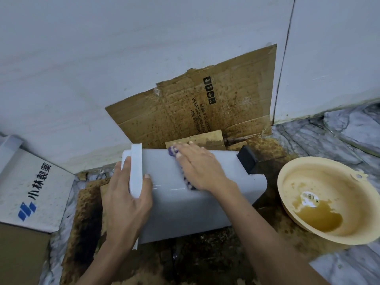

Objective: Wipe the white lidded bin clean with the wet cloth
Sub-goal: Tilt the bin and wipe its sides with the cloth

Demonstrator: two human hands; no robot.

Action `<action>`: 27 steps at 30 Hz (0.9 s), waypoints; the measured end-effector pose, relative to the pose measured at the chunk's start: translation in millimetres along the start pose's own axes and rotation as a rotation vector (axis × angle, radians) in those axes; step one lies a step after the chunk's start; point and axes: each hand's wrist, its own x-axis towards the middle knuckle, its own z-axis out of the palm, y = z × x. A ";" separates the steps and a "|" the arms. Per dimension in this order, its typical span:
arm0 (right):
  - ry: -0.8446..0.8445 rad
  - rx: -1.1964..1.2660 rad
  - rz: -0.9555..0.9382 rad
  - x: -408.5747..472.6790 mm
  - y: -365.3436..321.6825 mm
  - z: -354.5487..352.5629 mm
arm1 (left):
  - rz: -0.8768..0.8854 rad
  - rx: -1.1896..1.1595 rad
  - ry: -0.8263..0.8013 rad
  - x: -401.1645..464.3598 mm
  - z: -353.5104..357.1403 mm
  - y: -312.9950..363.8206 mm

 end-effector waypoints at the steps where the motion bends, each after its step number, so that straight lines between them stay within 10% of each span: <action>1: -0.002 0.004 -0.060 -6.6 -11.0 3.6 | -0.002 0.009 -0.001 0.2 -0.1 0.8; 6: 0.075 0.063 -0.219 -68.2 -1.3 6.8 | -0.002 0.039 0.007 3.3 1.5 -1.1; 14: 0.076 0.000 0.220 -0.7 55.7 -14.6 | 0.024 0.008 0.018 -2.7 3.1 -3.8; 20: 0.064 0.030 -0.106 -25.7 -28.9 12.0 | -0.014 0.013 0.017 2.5 4.6 -0.1; 27: 0.079 -0.020 0.150 -37.0 73.1 -13.8 | -0.005 0.010 0.008 2.4 2.7 -9.2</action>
